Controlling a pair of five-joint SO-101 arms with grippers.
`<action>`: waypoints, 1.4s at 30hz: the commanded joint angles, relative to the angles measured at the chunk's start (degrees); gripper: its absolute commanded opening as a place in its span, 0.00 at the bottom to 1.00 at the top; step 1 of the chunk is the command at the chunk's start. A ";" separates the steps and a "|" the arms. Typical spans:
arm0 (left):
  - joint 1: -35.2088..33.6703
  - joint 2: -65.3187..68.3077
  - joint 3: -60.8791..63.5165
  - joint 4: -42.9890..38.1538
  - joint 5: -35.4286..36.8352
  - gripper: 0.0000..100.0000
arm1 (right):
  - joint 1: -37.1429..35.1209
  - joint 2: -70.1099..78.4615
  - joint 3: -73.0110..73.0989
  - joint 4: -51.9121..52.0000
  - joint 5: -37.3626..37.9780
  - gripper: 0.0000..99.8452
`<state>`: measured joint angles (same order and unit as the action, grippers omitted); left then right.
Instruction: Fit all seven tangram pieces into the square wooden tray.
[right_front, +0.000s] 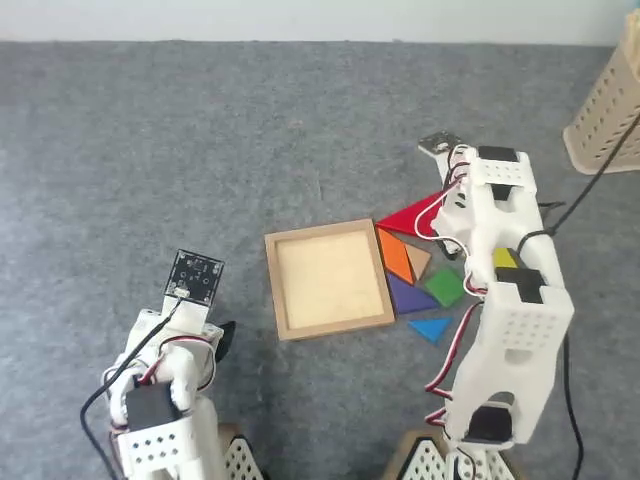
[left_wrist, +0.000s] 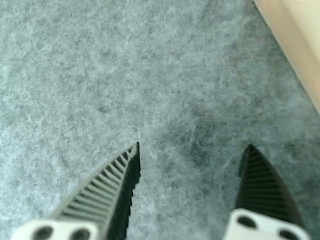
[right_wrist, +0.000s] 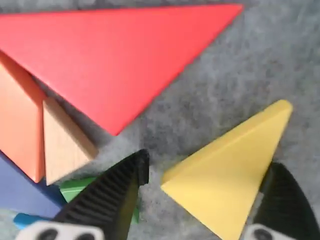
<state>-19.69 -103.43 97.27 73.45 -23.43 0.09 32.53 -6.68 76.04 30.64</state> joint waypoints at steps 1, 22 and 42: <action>0.18 -0.97 -0.75 0.09 0.35 0.30 | -0.75 -0.40 -2.20 -0.75 -0.53 0.28; 0.18 -0.97 -0.75 0.09 0.35 0.30 | 3.82 -2.68 -2.11 3.12 4.57 0.39; 0.18 -0.97 -0.75 0.09 0.35 0.30 | 2.68 -4.88 -2.02 4.44 0.44 0.27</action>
<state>-19.69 -103.43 97.27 73.45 -23.43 3.25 32.70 -8.09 78.07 32.22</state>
